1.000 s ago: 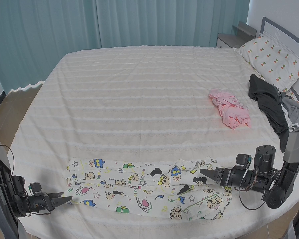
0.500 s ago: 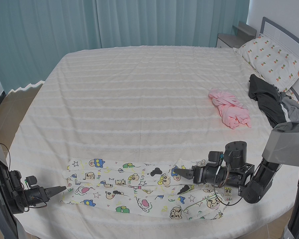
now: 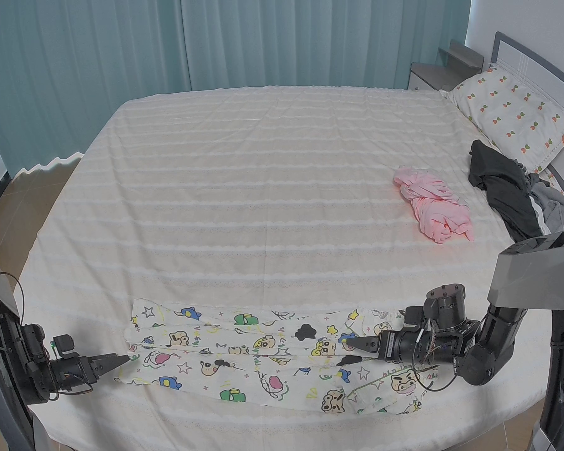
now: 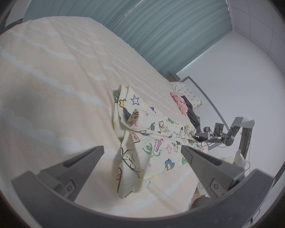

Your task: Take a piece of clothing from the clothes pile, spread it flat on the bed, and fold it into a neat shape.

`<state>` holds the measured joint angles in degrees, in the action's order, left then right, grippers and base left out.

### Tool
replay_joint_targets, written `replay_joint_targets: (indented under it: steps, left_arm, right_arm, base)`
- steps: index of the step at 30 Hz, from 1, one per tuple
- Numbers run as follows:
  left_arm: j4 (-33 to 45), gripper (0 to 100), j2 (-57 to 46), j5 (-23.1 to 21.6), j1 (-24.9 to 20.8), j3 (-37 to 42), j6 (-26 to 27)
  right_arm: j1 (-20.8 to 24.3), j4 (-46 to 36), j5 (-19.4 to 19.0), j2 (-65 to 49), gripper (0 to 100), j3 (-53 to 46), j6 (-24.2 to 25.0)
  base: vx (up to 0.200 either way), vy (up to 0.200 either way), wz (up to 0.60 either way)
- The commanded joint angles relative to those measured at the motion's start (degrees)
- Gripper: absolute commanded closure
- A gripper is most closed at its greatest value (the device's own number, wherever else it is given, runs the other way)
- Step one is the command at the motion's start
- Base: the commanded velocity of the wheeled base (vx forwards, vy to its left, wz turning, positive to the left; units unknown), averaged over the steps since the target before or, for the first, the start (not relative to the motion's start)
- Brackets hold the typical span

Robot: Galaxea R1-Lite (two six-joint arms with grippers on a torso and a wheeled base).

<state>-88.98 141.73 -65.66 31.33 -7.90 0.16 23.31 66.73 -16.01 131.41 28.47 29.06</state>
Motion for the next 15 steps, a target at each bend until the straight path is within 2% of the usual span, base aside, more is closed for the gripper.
replay_joint_targets:
  steps: [1, 3, 9, 15]
  left_arm:
    - [-0.1, 0, 1.7, 0.4, -0.3, 0.1, 2.1]
    - [-0.1, 0, 2.5, 1.7, -0.6, 0.2, 4.1]
    - [-0.1, 0, 2.3, 1.7, -0.7, 0.2, 3.9]
    - [-0.1, 0, 1.1, 1.6, -0.6, -0.2, 0.8]
  right_arm:
    - [-1.1, 0.4, -0.1, -0.3, 0, -0.8, 0.3]
    - [-0.8, 2.7, -0.1, -0.5, 0, -0.9, 0.4]
    - [2.2, 4.6, 0.2, -4.3, 0, -1.7, 0.6]
    - [3.8, 4.9, 0.3, -6.3, 0, 0.5, 0.6]
  base:
    - [0.000, 0.000, 0.00]
    - [0.000, 0.000, 0.00]
    - [0.000, 0.000, 0.00]
    - [0.000, 0.000, 0.00]
